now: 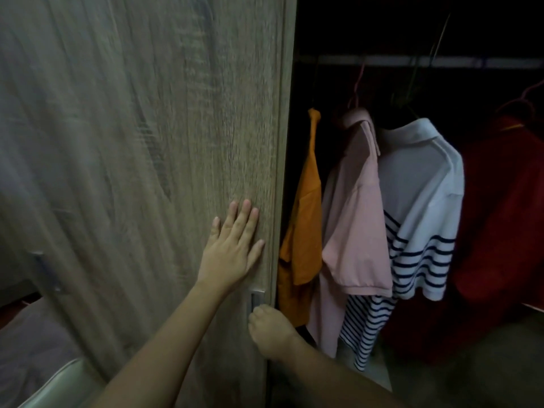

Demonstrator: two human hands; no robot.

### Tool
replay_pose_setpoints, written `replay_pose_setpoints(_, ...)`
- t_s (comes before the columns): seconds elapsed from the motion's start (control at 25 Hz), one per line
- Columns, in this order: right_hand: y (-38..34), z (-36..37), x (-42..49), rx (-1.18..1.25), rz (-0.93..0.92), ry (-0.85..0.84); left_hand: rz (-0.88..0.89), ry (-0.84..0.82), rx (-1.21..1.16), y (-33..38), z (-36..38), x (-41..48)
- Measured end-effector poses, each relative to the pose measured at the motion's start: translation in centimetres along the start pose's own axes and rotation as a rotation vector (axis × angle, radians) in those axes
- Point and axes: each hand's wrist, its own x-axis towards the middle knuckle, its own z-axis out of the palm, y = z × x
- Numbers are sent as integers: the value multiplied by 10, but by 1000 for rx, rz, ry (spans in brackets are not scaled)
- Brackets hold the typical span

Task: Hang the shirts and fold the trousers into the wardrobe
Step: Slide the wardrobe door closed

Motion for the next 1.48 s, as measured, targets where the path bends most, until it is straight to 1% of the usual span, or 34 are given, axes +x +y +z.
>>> replay_pose_setpoints(0.12,-2,1,5,-74,-52,-28,10,45,-11,-2,6,1)
replay_pose_setpoints(0.36,-4,19,-10,-109,-44,-27,5,74,-28,2,11,2)
replay_pose_setpoints(0.44,-4,26,-16,-84,-34,-57,-3,71,-28,3,11,2)
replay_pose_setpoints(0.48,-2,30,-17,-30,-19,-62,-9,70,-29,4,12,2)
replay_pose_setpoints(0.56,3,36,-20,76,3,-23,-18,75,-37,7,14,2)
replay_pose_setpoints(0.64,6,39,-21,86,-20,22,-33,72,-65,10,12,4)
replay_pose_setpoints(0.76,1,33,-20,-19,-81,7,-52,49,-78,12,10,4)
replay_pose_setpoints(0.96,-2,19,-8,-244,-97,-53,-55,21,-94,14,8,1)
replay_pose_setpoints(1.0,1,15,-7,-263,-102,-41,-54,12,-99,14,7,2)
replay_pose_setpoints(1.08,1,6,-6,-267,-115,-17,-55,-11,-112,13,5,3)
replay_pose_setpoints(1.16,-3,2,-7,-243,-115,-54,-56,-33,-109,14,3,2)
replay_pose_setpoints(1.28,-9,5,-5,-171,-30,-70,-27,-24,-66,21,-3,2)
replay_pose_setpoints(1.4,-4,12,-17,-197,-42,-96,8,-29,-51,35,-4,4)
replay_pose_setpoints(1.48,2,24,-32,-178,-38,-81,32,-8,-30,52,1,7)
